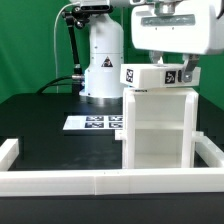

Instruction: Assemble cabinet

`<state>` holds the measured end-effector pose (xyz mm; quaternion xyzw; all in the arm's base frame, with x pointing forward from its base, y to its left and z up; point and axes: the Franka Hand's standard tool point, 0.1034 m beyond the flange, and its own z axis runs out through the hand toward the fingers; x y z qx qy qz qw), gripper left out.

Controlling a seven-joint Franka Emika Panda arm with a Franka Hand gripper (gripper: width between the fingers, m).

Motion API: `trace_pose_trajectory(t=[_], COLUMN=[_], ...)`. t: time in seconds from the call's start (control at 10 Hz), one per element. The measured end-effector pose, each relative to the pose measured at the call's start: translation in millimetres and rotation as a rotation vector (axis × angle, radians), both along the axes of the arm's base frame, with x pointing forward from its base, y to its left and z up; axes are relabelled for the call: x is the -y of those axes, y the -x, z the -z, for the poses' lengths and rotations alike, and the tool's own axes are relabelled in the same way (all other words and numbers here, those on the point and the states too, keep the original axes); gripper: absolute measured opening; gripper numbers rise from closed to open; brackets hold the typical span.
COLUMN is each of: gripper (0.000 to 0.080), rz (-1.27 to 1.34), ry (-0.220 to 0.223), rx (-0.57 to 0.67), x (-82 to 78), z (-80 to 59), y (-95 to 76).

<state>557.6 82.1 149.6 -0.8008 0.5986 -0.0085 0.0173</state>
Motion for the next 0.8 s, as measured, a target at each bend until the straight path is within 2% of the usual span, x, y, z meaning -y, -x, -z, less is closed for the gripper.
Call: trace_pose_trajectory(t=[0.1,0.5,0.6,0.7,0.8], gripper=[0.0563,0.0563,0.0729,0.0729,0.0777], rz=[0.029,0.483,0.518,0.491,0.488], ry=[-0.002,-0.075,-0.085,-0.085,-0.087], rx=[0.0,-0.015,-0.02,-0.019,-0.02], x=[-1.3,-12.9,-15.8,-16.3,-17.1], z=[0.0,-1.3,-0.7,-0.6,-0.7], y=[0.1,-0.8,-0.3,-0.2,0.2])
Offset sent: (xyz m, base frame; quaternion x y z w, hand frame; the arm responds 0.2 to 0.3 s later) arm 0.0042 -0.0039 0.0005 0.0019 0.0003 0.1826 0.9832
